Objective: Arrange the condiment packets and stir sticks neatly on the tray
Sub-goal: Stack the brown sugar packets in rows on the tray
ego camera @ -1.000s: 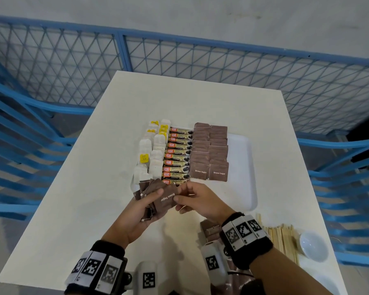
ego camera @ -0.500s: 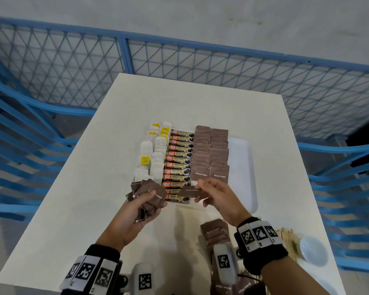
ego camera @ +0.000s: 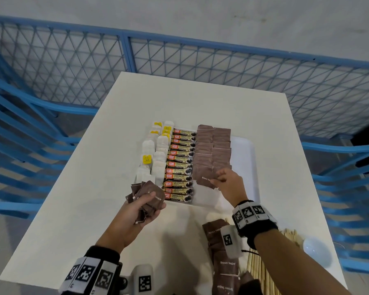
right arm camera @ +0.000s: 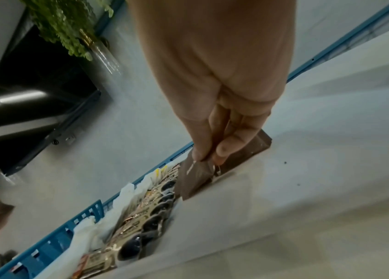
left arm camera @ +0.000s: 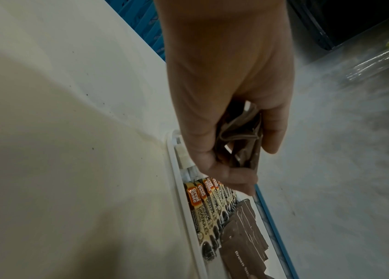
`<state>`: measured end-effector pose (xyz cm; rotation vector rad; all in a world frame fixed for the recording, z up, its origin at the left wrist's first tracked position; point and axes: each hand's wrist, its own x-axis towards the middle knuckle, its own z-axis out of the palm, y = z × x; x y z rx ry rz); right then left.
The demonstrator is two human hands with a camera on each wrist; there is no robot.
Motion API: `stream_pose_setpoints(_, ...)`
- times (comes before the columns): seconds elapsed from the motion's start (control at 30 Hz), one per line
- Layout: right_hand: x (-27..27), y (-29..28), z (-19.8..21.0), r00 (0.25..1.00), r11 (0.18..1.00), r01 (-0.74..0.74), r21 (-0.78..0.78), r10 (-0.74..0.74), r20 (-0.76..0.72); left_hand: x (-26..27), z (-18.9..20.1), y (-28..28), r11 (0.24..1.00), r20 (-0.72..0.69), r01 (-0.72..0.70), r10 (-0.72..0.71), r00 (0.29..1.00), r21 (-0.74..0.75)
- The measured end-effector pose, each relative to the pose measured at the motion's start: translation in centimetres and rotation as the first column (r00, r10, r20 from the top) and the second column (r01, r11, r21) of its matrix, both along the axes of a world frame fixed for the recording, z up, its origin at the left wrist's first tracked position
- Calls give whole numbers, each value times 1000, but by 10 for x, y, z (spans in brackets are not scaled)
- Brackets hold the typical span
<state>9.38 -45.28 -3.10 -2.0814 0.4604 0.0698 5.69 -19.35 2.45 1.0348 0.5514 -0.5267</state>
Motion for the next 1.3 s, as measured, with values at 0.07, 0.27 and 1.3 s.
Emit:
stream_pose_setpoints(0.07, 5, 1, -1, 1000, 999, 3, -41, -3, 6, 0, 0, -1, 1000, 1, 5, -5, 1000, 1)
stream_pose_setpoints(0.27, 15, 9, -5, 1000, 995, -24, -97, 24, -2, 3, -1, -4, 1000, 4, 25, -25, 1000, 5)
stream_pose_setpoints(1.3, -28, 80, 40, 934, 807, -316, 500, 358, 13, 3, -1, -15, 987, 103, 162, -162, 981, 7)
